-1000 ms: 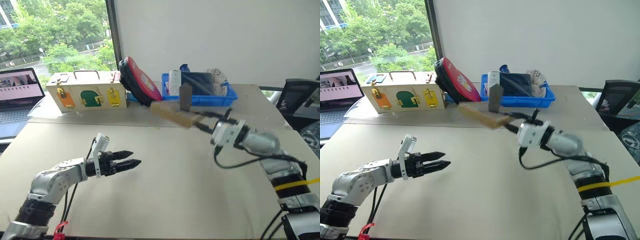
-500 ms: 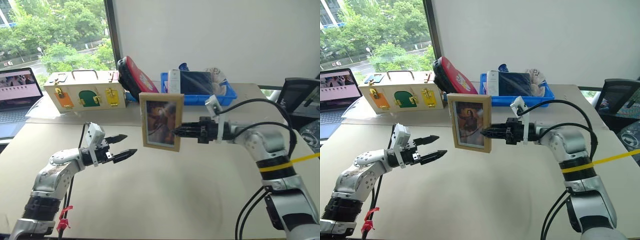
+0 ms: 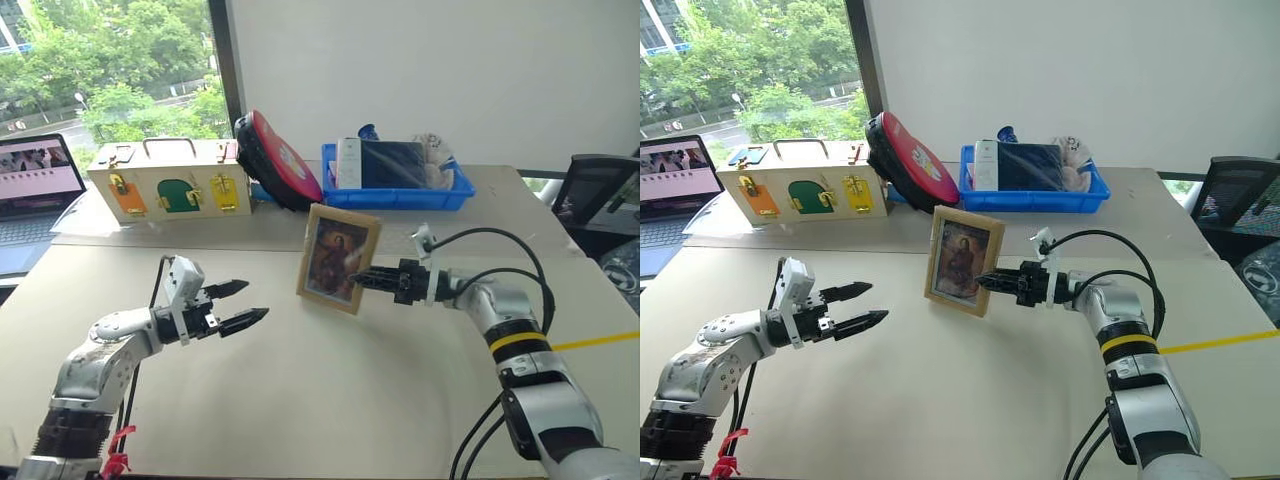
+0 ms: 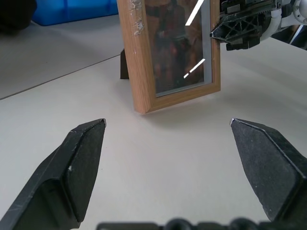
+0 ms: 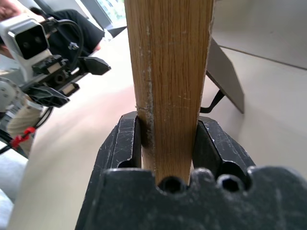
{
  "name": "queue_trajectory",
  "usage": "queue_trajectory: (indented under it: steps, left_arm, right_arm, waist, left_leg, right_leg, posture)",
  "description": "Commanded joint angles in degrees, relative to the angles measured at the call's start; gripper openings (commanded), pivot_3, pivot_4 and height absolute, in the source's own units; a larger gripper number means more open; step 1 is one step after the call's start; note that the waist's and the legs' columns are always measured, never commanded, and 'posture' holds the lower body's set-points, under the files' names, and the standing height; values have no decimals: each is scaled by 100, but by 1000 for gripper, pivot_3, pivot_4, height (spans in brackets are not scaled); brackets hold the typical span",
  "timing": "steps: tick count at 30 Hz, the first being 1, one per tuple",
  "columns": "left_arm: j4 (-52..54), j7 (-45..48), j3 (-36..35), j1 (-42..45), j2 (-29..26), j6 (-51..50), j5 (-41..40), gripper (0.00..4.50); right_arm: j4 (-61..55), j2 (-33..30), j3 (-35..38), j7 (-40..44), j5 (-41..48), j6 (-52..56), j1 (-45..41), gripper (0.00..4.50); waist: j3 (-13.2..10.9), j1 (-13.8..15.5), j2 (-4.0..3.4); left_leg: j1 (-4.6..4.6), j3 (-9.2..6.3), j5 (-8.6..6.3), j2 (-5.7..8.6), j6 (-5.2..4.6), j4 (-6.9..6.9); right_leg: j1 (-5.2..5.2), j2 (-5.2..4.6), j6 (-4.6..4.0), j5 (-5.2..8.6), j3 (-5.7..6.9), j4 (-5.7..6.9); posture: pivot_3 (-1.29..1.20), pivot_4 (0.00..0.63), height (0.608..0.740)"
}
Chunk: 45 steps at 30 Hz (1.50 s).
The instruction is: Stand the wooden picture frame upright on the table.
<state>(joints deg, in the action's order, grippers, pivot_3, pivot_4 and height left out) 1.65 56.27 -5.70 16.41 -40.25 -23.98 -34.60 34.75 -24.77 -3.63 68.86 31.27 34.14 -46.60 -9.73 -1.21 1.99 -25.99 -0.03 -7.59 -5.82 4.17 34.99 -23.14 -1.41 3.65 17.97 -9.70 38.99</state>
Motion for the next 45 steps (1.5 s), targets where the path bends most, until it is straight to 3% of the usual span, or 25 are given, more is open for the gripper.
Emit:
queue_trajectory:
  steps: [1,8,13,14,15,21,29,32,35,40,45]
  left_arm:
    - [105,61,-164,45,-11,37,6,4500]
    - [7,158,-75,153,11,10,104,4500]
    - [-96,216,-33,217,42,44,195,4500]
    - [-139,248,-14,230,48,51,217,4500]
    - [-185,308,22,242,44,55,240,4500]
    - [-472,474,88,401,67,271,470,4500]
    - [-681,501,-320,302,11,341,414,4500]
    - [-657,580,-321,29,-87,581,657,4500]
    - [-650,30,-640,86,158,458,485,4500]
    - [-451,-474,-774,-6,268,25,402,4500]
    - [-345,-805,-724,-10,398,132,608,4500]
  right_arm:
    - [-123,107,31,-63,-90,240,174,1192]
    - [-372,250,-111,-137,-379,83,426,1192]
    - [-1067,176,-505,-78,-935,-724,790,1192]
    - [-1217,201,-501,-107,-910,-676,836,2188]
    - [-1358,226,-485,-139,-867,-607,873,2348]
    - [-1927,70,-333,-359,-884,-553,1113,4453]
    - [-3301,-836,587,-820,-515,-93,2122,4453]
    - [-3577,-828,1208,-1236,-498,-599,2571,4453]
    - [-4130,-887,1509,-1465,-812,-1443,3186,4453]
    - [-5219,-944,2017,-2086,-741,-1384,3941,4453]
    - [-5461,-948,2049,-2444,-815,-1312,4284,4453]
  waist:
    - [0,-8,0]
    - [1,-16,-1]
    - [3,-34,-1]
    - [4,-37,-1]
    - [5,-37,1]
    - [3,-25,-1]
    - [3,48,-1]
    - [3,24,-1]
    - [3,18,-1]
    - [4,18,-1]
    - [4,20,-1]
  left_leg:
    - [0,0,0,0,0,1]
    - [16,0,1,0,2,3]
    - [18,0,1,0,2,-1]
    - [18,0,1,0,2,-1]
    - [19,0,1,0,2,-1]
    - [3,0,2,0,4,1]
    - [1,0,1,0,2,-6]
    - [0,0,1,0,2,-4]
    - [4,0,1,-1,2,-5]
    - [4,0,1,0,2,-1]
    - [10,0,2,0,3,0]
  right_leg:
    - [0,0,0,0,0,1]
    - [12,0,0,0,0,4]
    - [12,1,0,0,0,4]
    - [13,0,0,0,0,4]
    - [13,1,1,1,0,4]
    - [-1,2,0,0,0,4]
    - [-1,0,0,1,0,-3]
    - [-1,1,1,1,0,-4]
    - [0,2,1,1,0,-2]
    - [4,0,3,2,0,-1]
    - [8,0,3,2,0,-1]
  posture:
    - [0,150,719]
    - [0,150,719]
    - [0,150,719]
    - [0,150,719]
    - [0,150,719]
    - [0,150,719]
    - [0,150,719]
    - [0,150,719]
    - [0,150,719]
    - [0,150,719]
    - [0,150,719]
